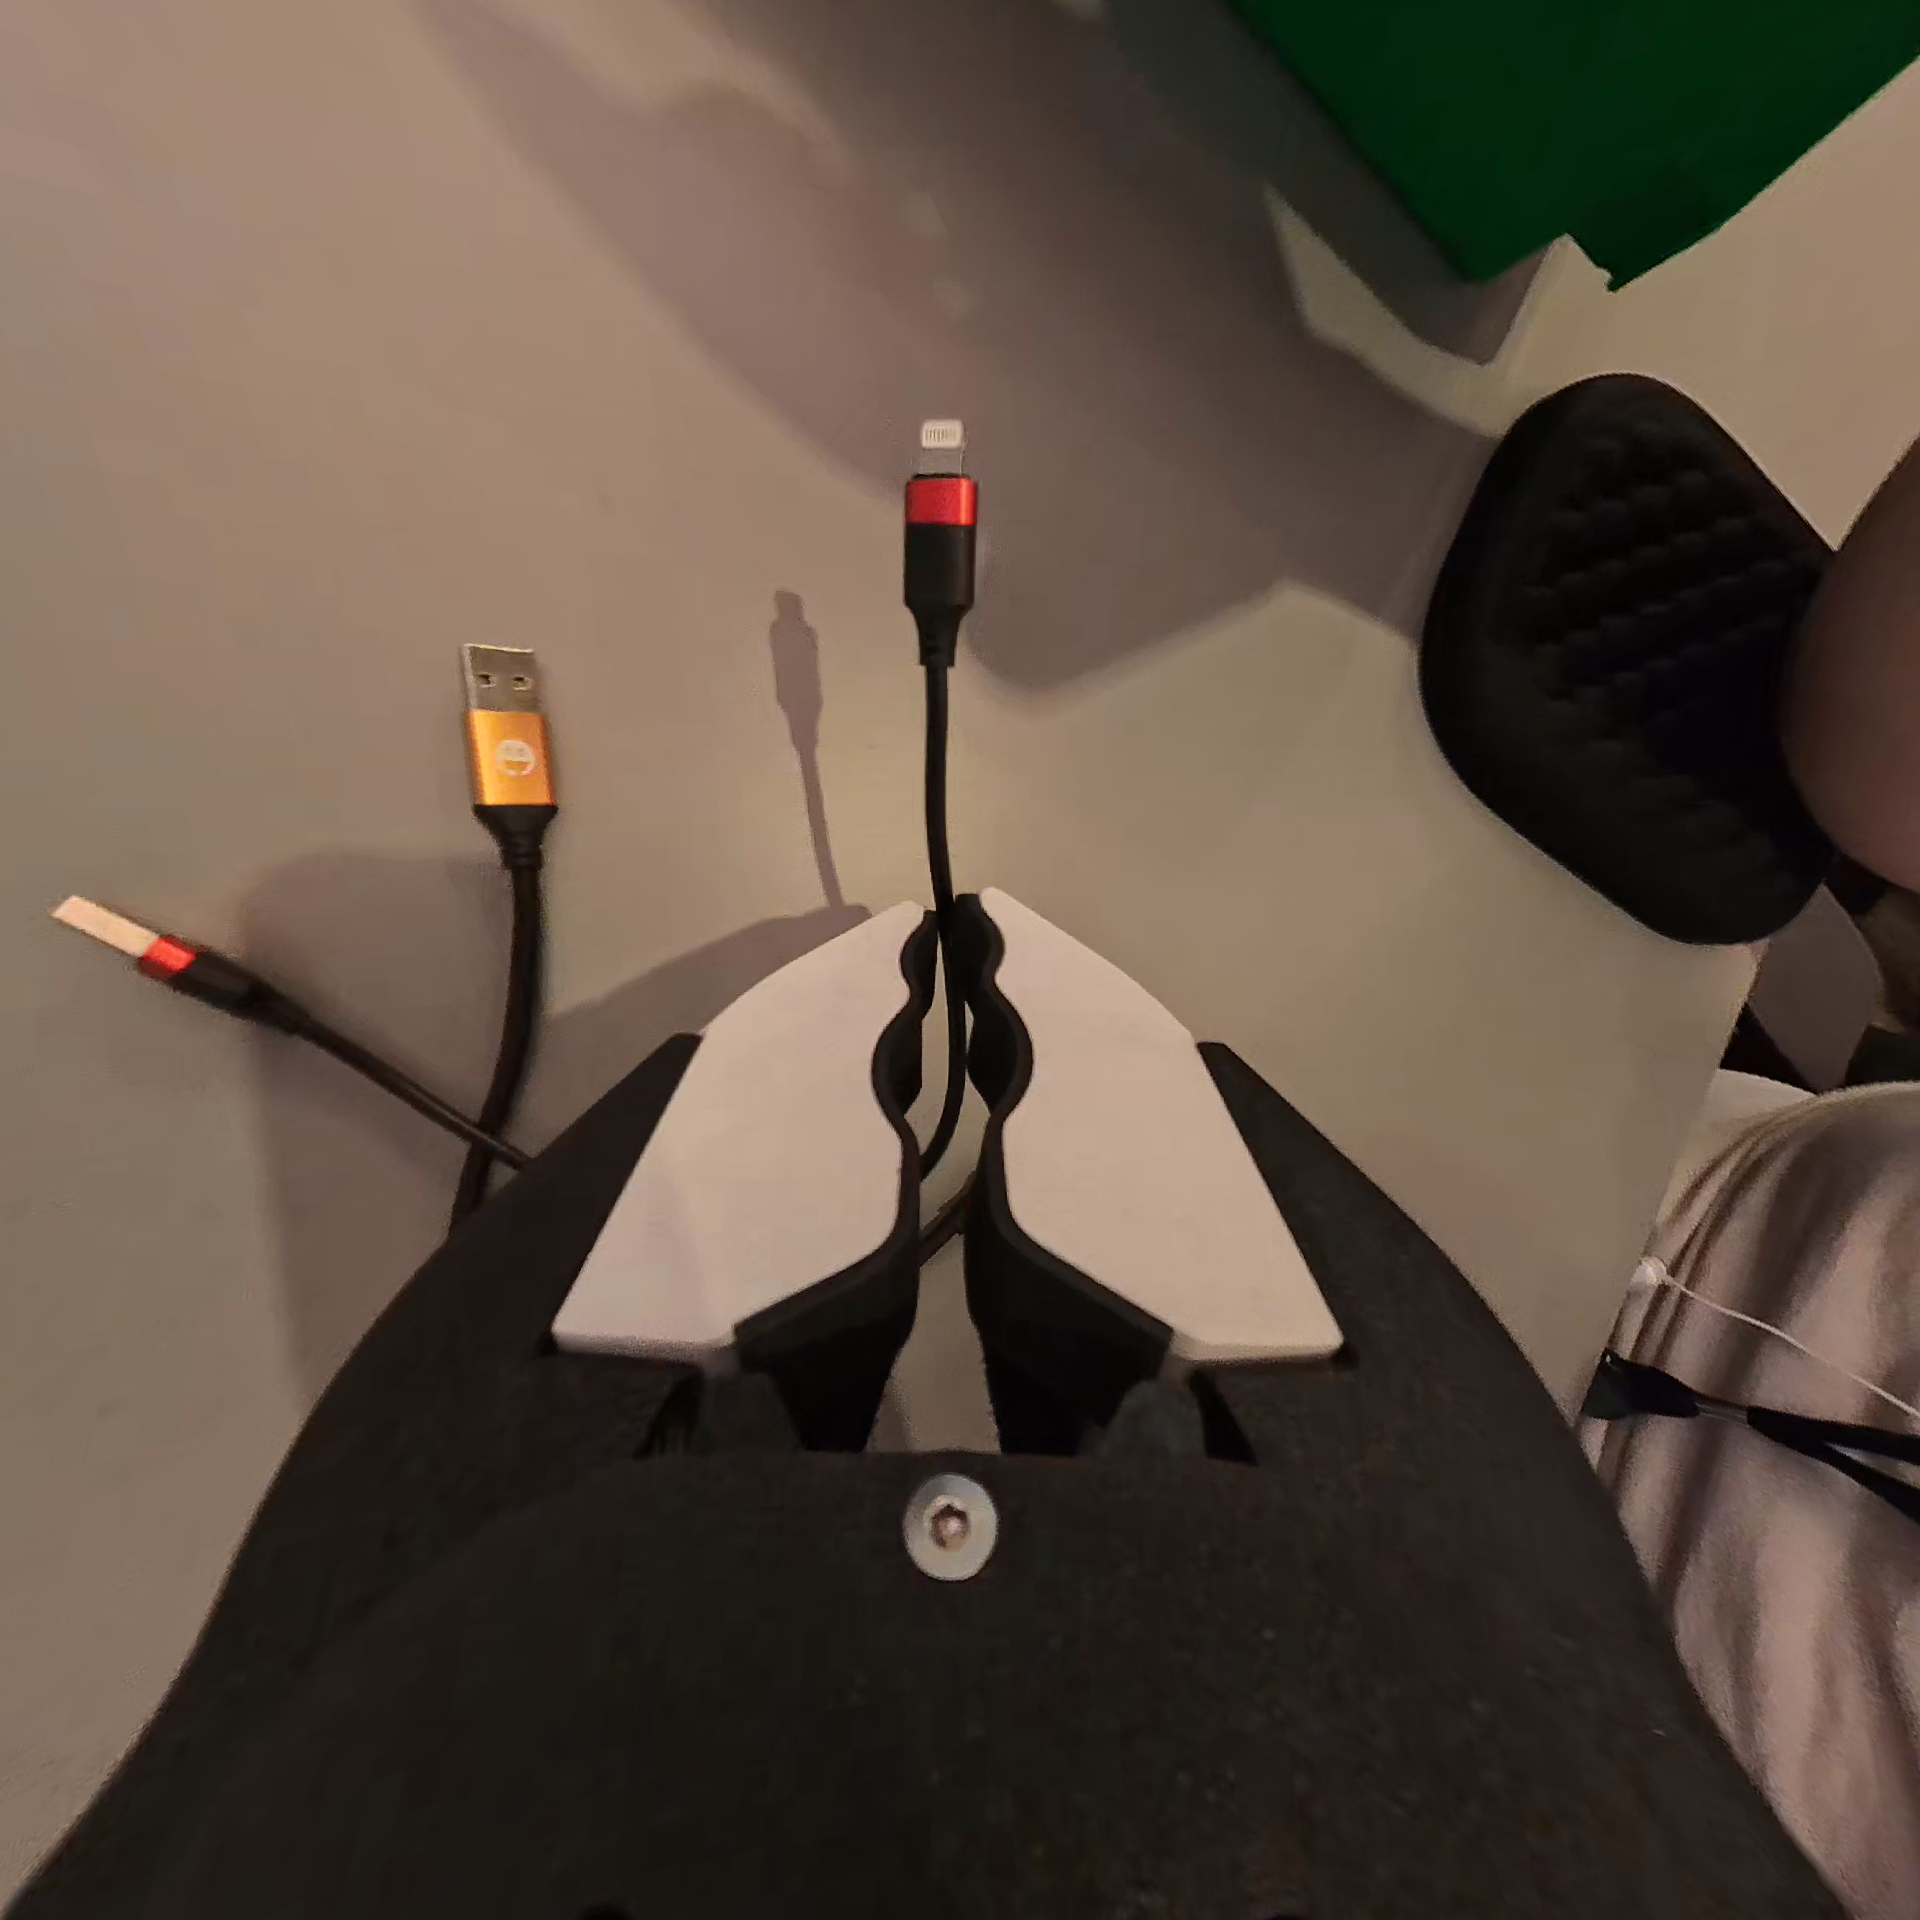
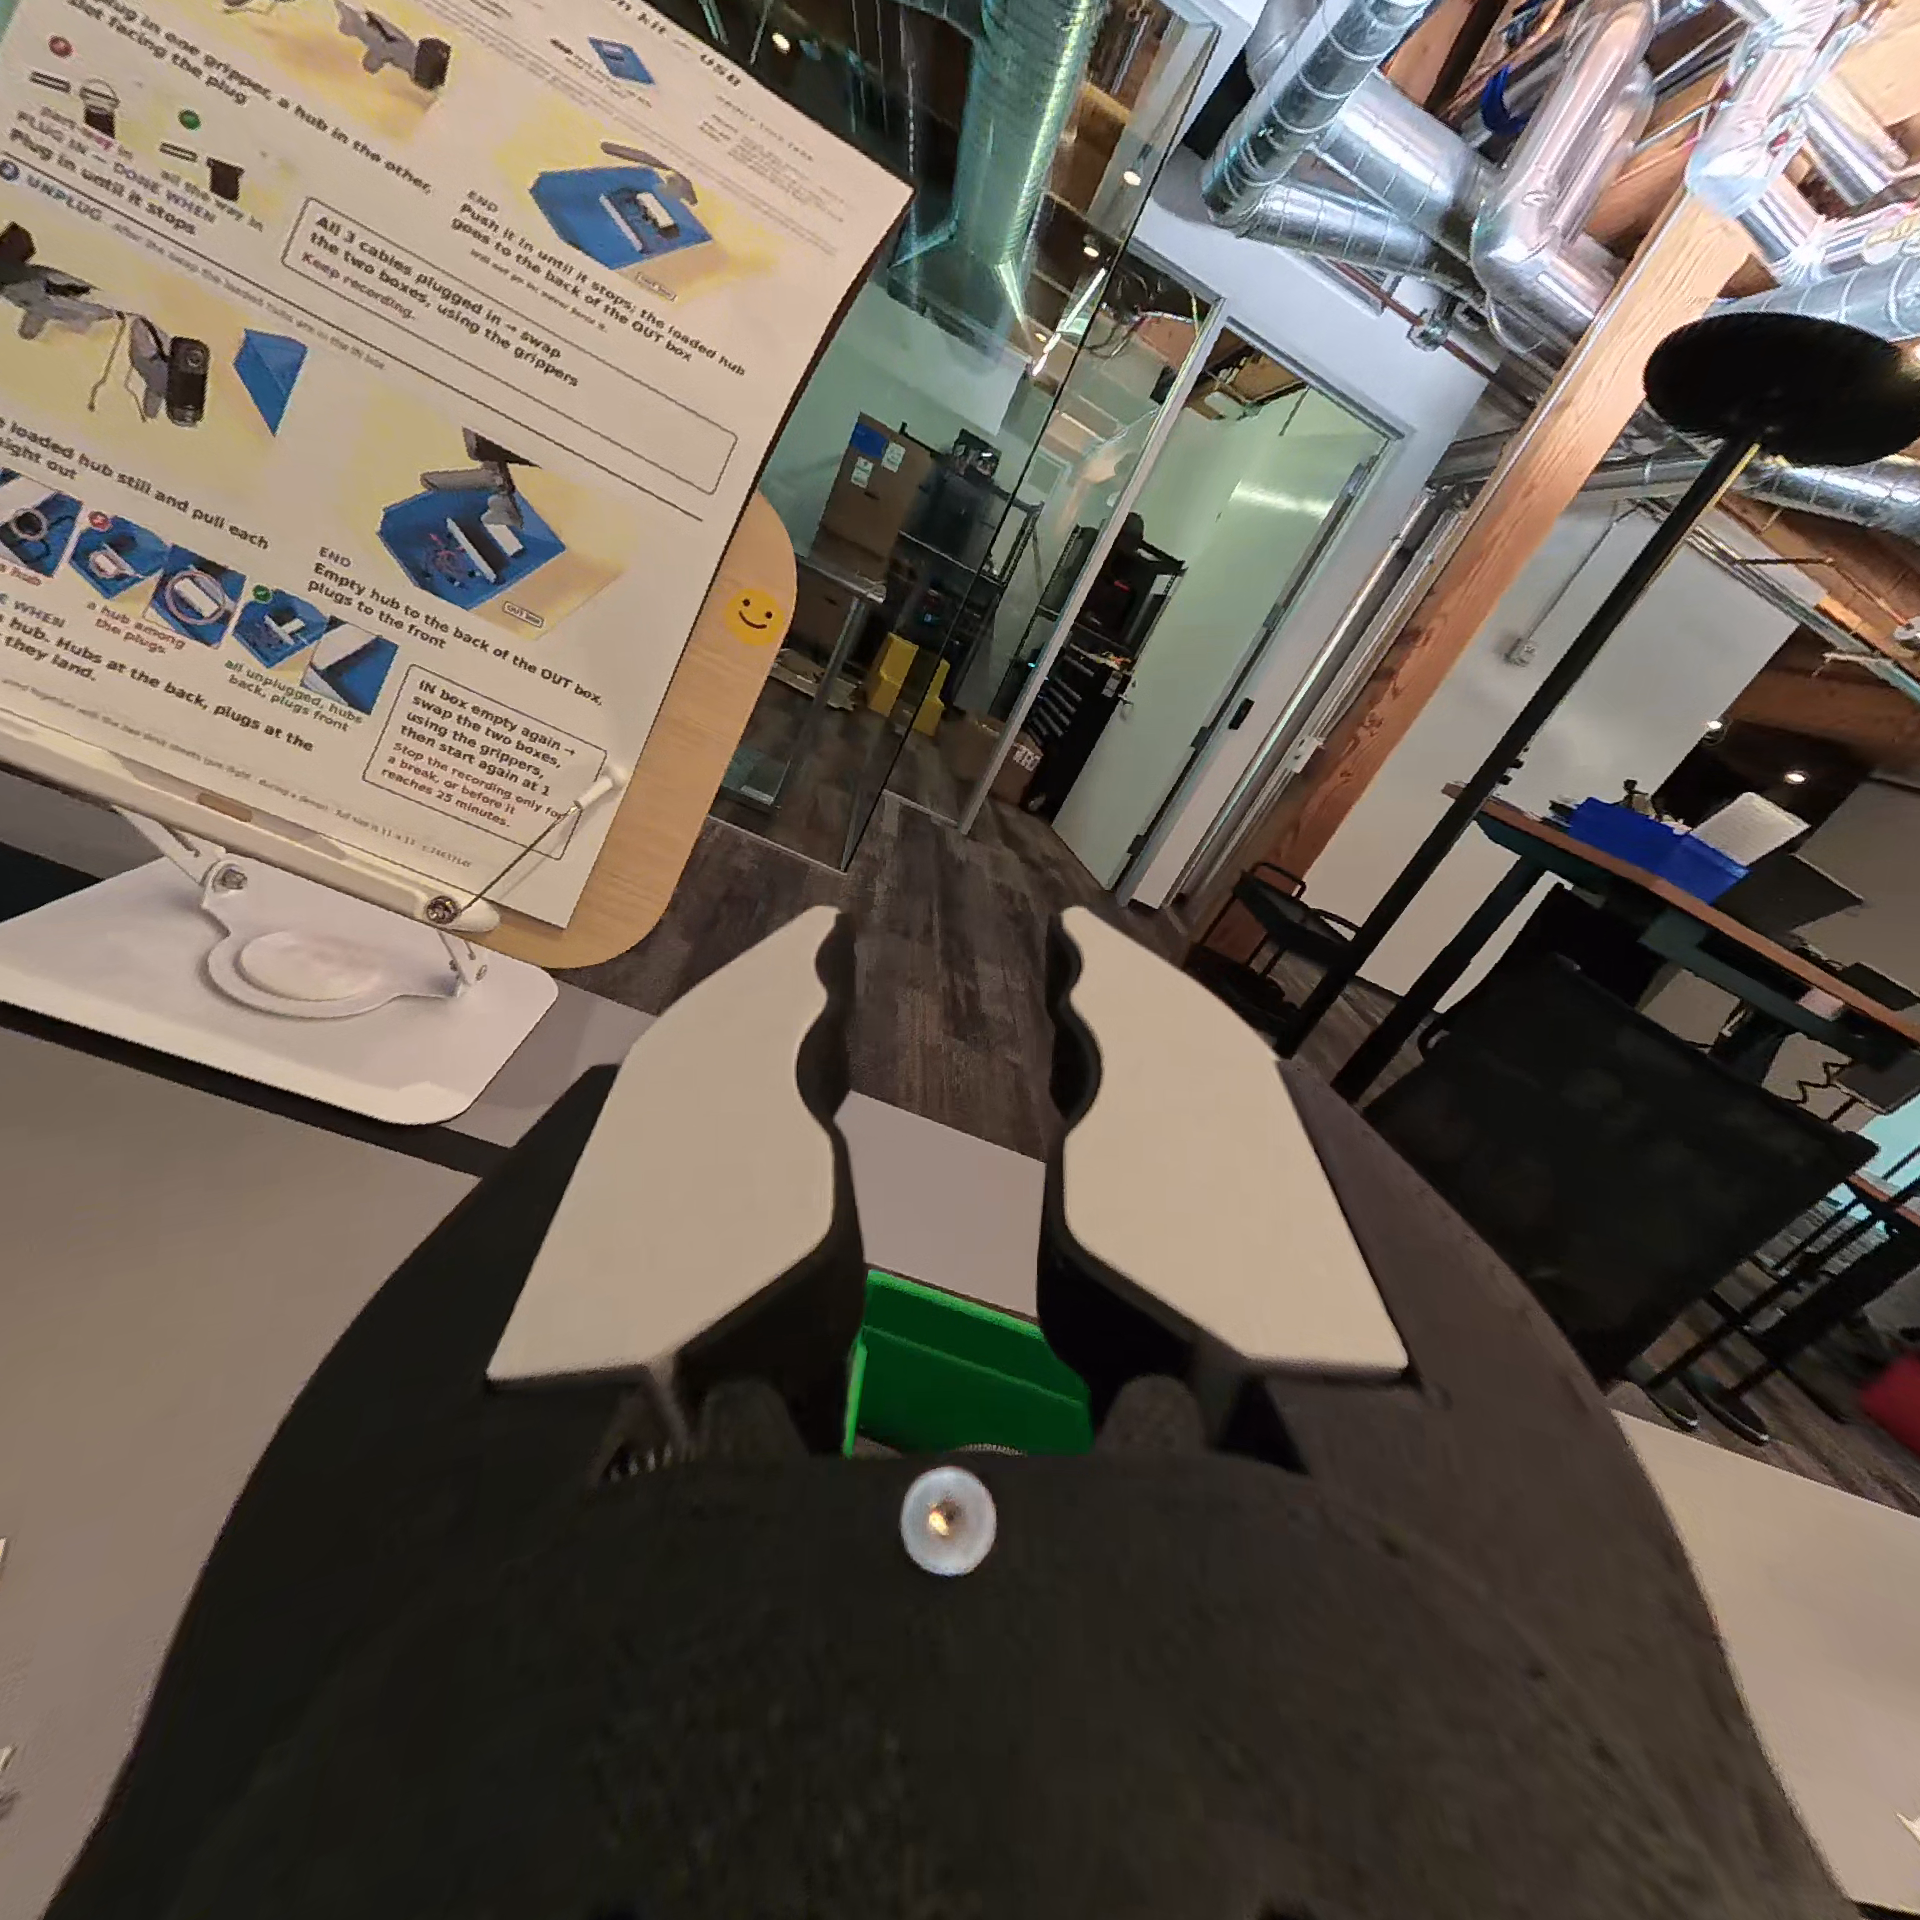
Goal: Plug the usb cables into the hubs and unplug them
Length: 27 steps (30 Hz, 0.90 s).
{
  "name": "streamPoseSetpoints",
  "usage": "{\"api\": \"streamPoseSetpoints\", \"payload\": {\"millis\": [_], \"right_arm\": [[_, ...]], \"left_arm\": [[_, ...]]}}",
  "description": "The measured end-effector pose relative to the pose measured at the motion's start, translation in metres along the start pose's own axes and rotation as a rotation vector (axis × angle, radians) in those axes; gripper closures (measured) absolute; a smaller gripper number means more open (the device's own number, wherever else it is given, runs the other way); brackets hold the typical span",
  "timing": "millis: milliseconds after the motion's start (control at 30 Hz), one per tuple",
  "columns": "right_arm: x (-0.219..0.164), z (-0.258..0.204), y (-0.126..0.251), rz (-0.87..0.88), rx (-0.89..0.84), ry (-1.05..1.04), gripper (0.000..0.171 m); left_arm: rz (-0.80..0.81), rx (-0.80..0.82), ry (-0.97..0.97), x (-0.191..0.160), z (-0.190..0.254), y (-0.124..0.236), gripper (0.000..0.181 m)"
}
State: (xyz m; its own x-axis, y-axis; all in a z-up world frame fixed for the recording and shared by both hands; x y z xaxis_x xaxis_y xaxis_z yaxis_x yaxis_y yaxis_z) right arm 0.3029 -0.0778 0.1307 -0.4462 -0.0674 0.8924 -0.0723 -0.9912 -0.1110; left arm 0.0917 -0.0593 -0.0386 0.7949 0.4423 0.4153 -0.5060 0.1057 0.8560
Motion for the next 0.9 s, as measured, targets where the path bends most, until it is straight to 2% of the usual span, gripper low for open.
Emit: {"api": "streamPoseSetpoints", "payload": {"millis": [267, 400, 467, 600, 667, 733, 800, 900], "right_arm": [[-0.001, -0.001, -0.001, 0.004, 0.054, -0.021, 0.134], [0.000, 0.001, 0.000, 0.019, 0.069, -0.032, 0.134], [0.000, 0.001, 0.000, 0.022, 0.075, -0.036, 0.134], [0.001, 0.002, 0.001, 0.039, 0.096, -0.034, 0.134], [0.002, 0.002, 0.002, 0.052, 0.102, -0.034, 0.134], [0.003, 0.003, 0.003, 0.062, 0.110, -0.036, 0.133], [0.004, 0.003, 0.004, 0.073, 0.122, -0.040, 0.133], [0.003, 0.003, 0.003, 0.079, 0.141, -0.048, 0.133]], "left_arm": [[0.034, -0.191, -0.053, -0.001, 0.002, 0.003, 0.178], [0.107, -0.215, -0.074, 0.000, 0.003, 0.018, 0.168], [0.117, -0.143, -0.097, 0.000, 0.002, 0.025, 0.162], [0.221, 0.012, -0.180, 0.000, 0.002, 0.060, 0.171], [0.343, 0.105, -0.209, -0.002, 0.003, 0.093, 0.170], [0.494, 0.248, -0.214, -0.013, 0.001, 0.138, 0.160], [0.612, 0.408, -0.180, -0.035, -0.003, 0.183, 0.153], [0.695, 0.687, -0.063, -0.082, -0.021, 0.236, 0.138]]}}
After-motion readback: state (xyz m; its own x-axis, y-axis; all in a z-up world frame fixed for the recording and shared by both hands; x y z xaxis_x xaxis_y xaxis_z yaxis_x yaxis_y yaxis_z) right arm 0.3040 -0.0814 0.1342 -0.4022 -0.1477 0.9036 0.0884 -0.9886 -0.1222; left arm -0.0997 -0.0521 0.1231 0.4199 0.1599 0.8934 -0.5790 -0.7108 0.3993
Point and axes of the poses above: each gripper's, where its closed fingertips meet, y back along the fingers, x out of its top, z = x × y across the jaws, the point moved 9 cm from there along y, back along the fingers, and after that the axes turned 1 degree about -z, right-handed, at the moved point
